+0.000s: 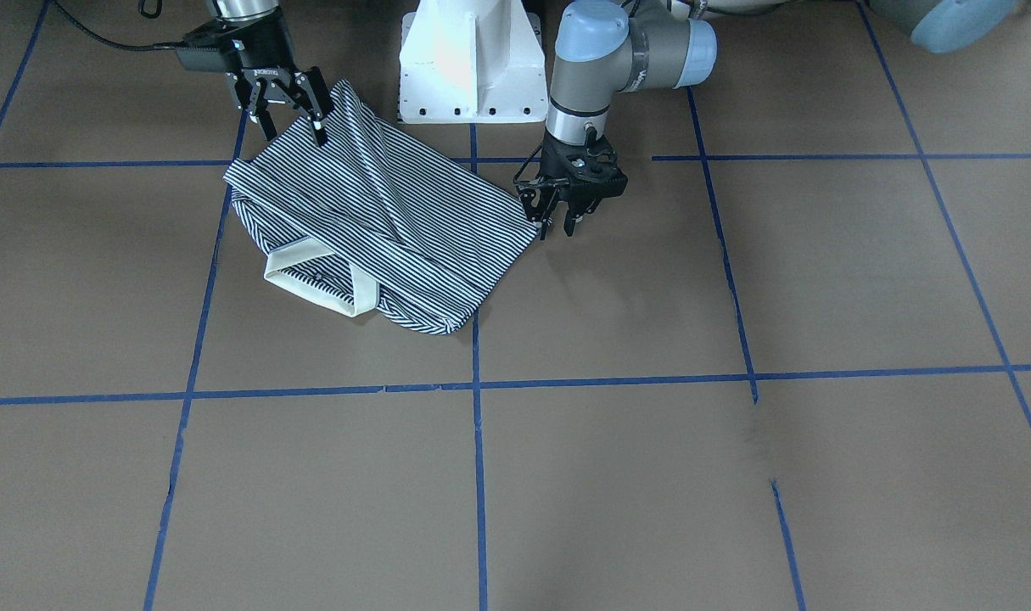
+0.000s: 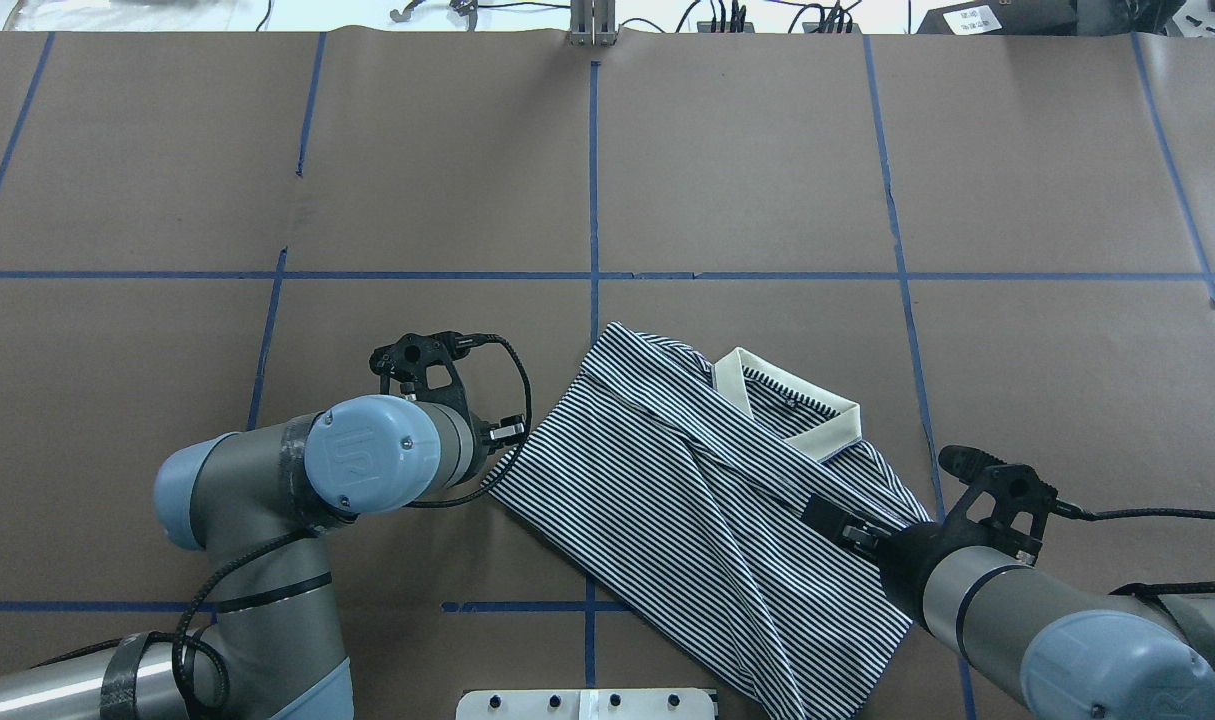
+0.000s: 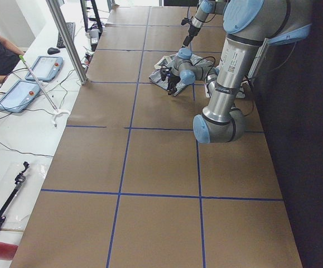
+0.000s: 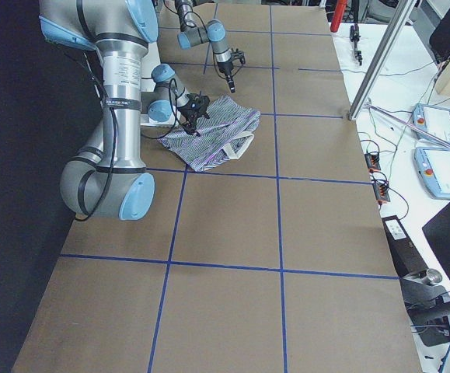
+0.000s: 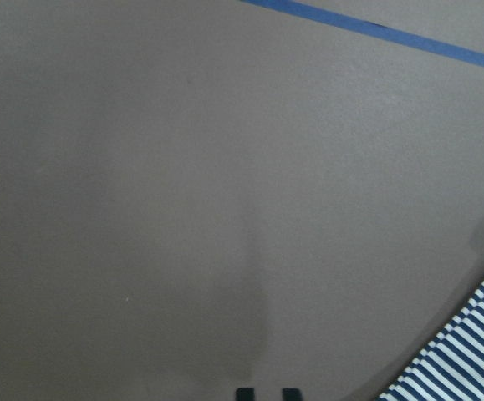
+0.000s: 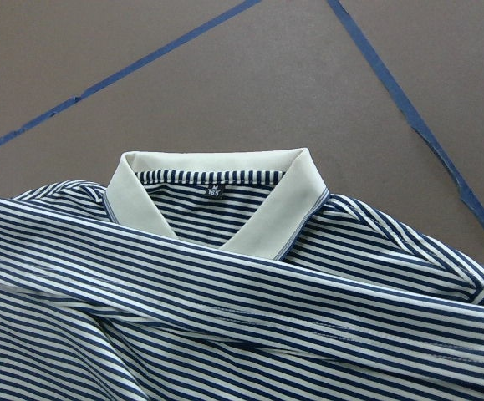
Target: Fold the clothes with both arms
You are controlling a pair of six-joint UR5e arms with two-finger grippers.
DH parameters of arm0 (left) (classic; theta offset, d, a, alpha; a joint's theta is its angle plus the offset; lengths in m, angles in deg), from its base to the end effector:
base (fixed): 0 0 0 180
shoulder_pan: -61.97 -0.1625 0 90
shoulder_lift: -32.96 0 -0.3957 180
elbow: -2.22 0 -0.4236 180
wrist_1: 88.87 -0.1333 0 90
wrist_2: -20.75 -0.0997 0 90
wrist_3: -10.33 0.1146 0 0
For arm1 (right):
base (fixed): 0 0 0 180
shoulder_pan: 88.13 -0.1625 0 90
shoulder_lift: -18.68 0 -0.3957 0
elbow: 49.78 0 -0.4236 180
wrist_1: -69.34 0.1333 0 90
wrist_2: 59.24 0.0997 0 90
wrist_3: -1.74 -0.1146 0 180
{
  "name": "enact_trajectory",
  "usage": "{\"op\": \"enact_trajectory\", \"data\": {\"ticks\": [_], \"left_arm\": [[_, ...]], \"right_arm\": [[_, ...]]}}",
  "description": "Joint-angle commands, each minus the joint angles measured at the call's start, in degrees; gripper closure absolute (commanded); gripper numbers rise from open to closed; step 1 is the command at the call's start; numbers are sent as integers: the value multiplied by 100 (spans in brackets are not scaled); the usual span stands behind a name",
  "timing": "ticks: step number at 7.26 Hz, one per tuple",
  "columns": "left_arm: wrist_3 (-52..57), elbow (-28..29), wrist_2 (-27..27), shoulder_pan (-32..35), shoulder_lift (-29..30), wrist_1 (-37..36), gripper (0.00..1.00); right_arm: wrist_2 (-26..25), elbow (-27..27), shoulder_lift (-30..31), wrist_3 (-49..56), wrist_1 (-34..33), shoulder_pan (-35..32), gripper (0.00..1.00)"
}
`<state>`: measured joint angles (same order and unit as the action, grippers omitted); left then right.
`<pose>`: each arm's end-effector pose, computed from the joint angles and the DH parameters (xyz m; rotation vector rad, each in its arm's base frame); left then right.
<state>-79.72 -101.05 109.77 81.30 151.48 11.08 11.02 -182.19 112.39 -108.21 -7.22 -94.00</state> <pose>0.5747 -0.3449 0.2206 0.1677 0.8918 -0.3226 -0.4314 -0.2173 0.2800 0.2104 -0.9463 0.5720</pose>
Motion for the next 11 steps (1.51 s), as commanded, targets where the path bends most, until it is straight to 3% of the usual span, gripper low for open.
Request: {"op": "enact_trajectory", "data": {"ticks": [1, 8, 9, 11], "left_arm": [[-38, 78, 2, -105, 4, 7, 48], [-47, 87, 11, -307, 4, -2, 52], [-47, 87, 11, -307, 4, -2, 55], [-47, 105, 11, -307, -13, -2, 72]], "right_arm": [[-4, 4, 7, 0, 0, -2, 0], [5, 13, 7, 0, -9, -2, 0], [5, 13, 7, 0, 0, -2, 0], [5, 4, -2, 0, 0, -2, 0]]}}
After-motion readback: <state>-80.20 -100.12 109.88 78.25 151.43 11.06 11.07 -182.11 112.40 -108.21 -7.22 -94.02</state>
